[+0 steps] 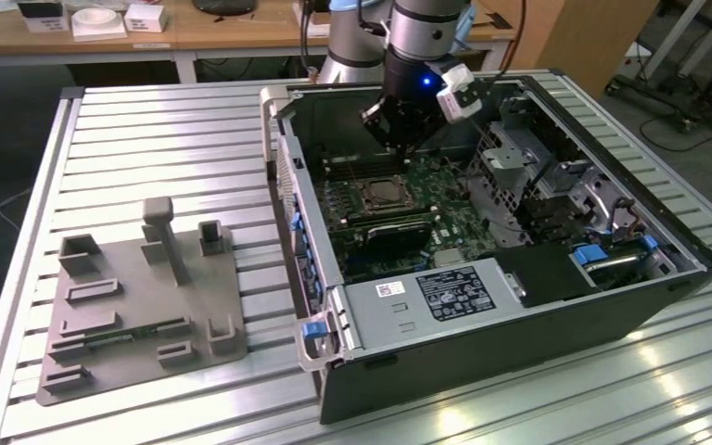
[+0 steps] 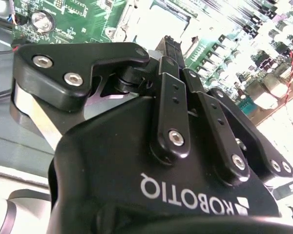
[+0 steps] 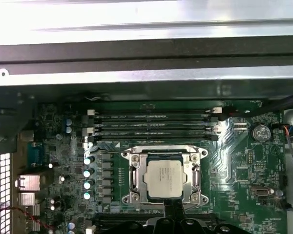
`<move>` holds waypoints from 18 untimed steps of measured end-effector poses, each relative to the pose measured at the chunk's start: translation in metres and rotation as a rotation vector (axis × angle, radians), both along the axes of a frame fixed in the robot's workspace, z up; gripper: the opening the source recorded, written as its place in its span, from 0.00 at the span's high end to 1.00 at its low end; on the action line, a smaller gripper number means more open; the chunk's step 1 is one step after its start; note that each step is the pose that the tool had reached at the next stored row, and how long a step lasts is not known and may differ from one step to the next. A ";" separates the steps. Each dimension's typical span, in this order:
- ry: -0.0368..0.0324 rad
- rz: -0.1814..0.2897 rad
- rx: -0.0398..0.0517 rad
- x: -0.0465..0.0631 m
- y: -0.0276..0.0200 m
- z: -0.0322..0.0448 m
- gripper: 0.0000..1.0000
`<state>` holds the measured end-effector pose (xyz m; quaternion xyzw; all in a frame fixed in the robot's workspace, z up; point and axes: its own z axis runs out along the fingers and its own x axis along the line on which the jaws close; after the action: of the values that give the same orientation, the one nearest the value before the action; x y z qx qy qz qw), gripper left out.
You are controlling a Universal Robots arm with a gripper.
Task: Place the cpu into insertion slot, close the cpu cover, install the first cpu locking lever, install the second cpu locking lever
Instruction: 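Install the first cpu locking lever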
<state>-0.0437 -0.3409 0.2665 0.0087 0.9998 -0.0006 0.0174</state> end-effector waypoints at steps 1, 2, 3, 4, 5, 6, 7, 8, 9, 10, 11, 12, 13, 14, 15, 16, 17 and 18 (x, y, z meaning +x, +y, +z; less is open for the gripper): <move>0.0001 0.005 0.0022 0.000 -0.0001 0.0000 0.90; 0.0000 0.010 0.0082 -0.001 -0.0001 -0.0001 0.90; 0.0000 0.015 0.0158 -0.001 -0.0001 -0.0003 0.90; 0.0001 0.020 0.0237 -0.002 -0.0001 -0.0004 0.90; 0.0000 0.025 0.0308 -0.003 -0.0001 -0.0005 0.90; 0.0000 0.028 0.0356 -0.003 -0.0001 -0.0006 0.90; 0.0000 0.028 0.0362 -0.003 0.0000 -0.0006 0.90; 0.0000 0.028 0.0364 -0.004 0.0000 -0.0006 0.90; -0.0001 0.028 0.0365 -0.005 0.0000 -0.0006 0.90; 0.0000 0.028 0.0366 -0.006 -0.0001 -0.0007 0.90; 0.0003 0.028 0.0365 -0.008 0.0000 -0.0007 0.90; 0.0008 0.028 0.0366 -0.009 0.0000 -0.0008 0.90; 0.0012 0.028 0.0365 -0.011 0.0000 -0.0008 0.90; 0.0017 0.028 0.0365 -0.012 0.0000 -0.0009 0.90; 0.0027 0.028 0.0366 -0.013 0.0000 -0.0011 0.90; 0.0046 0.028 0.0365 -0.015 0.0000 -0.0014 0.90; 0.0076 0.028 0.0365 -0.016 -0.0001 -0.0016 0.90; 0.0104 0.028 0.0367 -0.017 0.0000 -0.0020 0.90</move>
<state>-0.0609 -0.3410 0.2646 -0.0050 0.9998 0.0180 0.0120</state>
